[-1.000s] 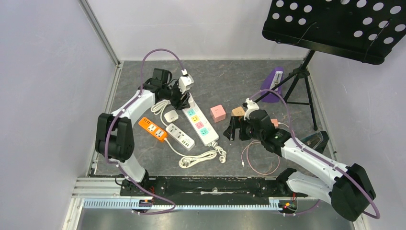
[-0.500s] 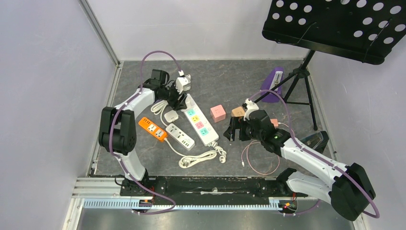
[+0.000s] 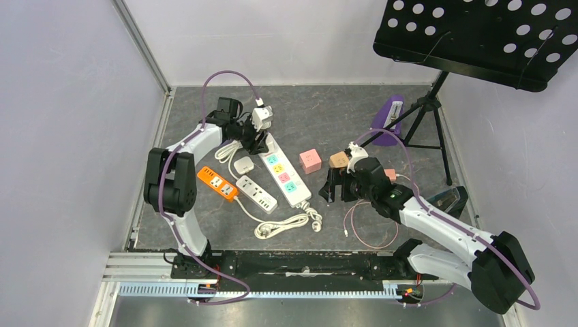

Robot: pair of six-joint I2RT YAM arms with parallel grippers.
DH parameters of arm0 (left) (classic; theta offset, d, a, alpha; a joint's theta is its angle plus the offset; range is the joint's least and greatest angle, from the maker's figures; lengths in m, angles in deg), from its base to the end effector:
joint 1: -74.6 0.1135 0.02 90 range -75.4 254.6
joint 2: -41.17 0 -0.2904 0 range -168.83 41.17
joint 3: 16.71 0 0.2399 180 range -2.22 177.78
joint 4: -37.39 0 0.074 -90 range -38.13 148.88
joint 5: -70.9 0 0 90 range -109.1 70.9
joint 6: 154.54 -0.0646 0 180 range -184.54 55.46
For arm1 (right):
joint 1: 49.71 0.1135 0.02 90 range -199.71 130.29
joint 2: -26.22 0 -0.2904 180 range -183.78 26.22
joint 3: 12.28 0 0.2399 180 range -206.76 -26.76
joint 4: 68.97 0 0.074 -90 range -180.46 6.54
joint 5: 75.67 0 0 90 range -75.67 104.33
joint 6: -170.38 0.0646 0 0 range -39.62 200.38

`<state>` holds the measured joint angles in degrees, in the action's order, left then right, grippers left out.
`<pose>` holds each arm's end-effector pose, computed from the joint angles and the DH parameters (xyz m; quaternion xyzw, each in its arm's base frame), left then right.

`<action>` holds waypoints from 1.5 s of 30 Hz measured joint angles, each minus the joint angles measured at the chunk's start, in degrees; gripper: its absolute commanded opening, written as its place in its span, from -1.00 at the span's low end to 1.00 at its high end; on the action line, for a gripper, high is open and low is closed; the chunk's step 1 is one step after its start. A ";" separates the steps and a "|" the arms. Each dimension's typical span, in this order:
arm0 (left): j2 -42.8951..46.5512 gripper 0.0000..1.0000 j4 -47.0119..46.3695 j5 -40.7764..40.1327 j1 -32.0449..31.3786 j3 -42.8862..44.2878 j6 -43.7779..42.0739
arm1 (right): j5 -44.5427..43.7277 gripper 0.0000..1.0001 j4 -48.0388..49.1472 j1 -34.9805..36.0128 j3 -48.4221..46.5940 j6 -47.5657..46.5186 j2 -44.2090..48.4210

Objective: Insert the plug

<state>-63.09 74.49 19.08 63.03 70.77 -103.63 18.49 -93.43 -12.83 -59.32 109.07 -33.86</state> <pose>0.3787 -0.1183 0.2249 0.4760 0.7687 -0.2323 0.3585 0.1721 0.1350 0.2268 -0.0800 0.8928 0.2667 0.3540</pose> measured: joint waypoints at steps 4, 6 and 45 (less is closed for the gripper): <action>-0.50 -0.95 0.35 0.11 0.00 0.48 0.00 | 0.11 0.89 -0.09 0.00 0.68 -0.17 -0.17; -0.50 -0.95 0.42 0.11 0.00 0.48 0.00 | 0.13 0.89 -0.04 0.00 0.83 -0.26 -0.39; 0.35 -0.95 -2.84 -11.43 -4.63 -1.20 12.66 | 0.94 0.89 0.44 0.00 3.04 -0.26 -0.63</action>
<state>-62.74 71.64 7.65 58.40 69.57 -90.98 19.43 -93.00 -12.83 -56.28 108.81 -34.49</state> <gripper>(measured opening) 0.654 0.946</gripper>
